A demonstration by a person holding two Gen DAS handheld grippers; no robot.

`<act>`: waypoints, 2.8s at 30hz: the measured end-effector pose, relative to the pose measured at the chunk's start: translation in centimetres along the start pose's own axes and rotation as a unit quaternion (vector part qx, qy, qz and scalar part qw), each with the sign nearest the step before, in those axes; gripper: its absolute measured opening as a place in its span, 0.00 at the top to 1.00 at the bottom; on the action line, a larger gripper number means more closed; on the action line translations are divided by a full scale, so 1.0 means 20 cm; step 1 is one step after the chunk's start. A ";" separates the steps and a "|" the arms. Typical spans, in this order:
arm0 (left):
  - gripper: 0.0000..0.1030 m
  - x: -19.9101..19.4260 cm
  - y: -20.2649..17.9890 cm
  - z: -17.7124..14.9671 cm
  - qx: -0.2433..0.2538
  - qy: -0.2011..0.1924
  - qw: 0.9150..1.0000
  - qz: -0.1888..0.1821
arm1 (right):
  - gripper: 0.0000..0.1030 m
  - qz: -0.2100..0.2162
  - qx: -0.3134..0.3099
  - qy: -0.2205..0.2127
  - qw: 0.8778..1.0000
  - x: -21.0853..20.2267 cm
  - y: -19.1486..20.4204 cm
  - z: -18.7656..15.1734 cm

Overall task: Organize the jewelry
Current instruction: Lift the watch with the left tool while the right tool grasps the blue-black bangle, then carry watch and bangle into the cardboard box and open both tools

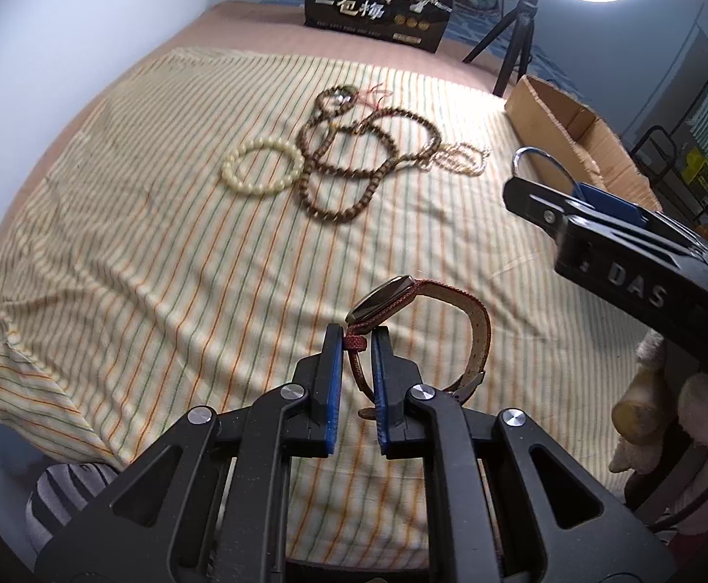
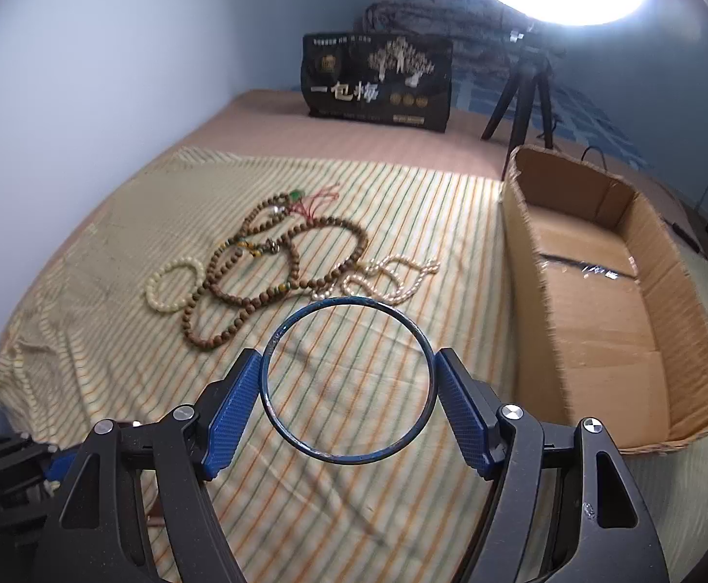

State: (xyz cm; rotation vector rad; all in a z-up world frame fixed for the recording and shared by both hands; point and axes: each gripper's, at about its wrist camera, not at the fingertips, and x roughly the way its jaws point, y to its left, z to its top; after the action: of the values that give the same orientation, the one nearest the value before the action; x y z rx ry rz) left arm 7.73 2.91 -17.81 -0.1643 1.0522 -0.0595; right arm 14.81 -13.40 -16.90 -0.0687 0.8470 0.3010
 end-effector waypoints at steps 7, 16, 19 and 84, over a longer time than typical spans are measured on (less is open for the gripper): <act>0.91 -0.08 -0.10 0.04 0.015 -0.020 1.000 -0.009 | 0.30 -0.003 0.003 -0.026 1.000 -0.19 -0.09 0.00; 0.91 -0.12 -0.27 0.14 0.042 -0.037 0.998 -0.029 | 0.30 -0.025 0.009 -0.055 0.998 -0.39 -0.28 -0.01; 0.91 -0.13 -0.34 0.18 0.051 -0.041 0.997 -0.038 | 0.30 -0.033 0.018 -0.061 0.997 -0.43 -0.36 -0.01; 0.66 0.43 -0.97 0.87 0.105 -0.051 0.990 -0.072 | 0.26 -0.085 0.051 -0.010 0.995 -0.11 -0.99 0.10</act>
State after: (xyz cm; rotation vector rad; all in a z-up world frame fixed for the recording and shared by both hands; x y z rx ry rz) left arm 27.68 -15.40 -13.69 -0.0510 0.9236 -0.2893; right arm 20.59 -32.50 -15.11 -0.0423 0.8307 0.0990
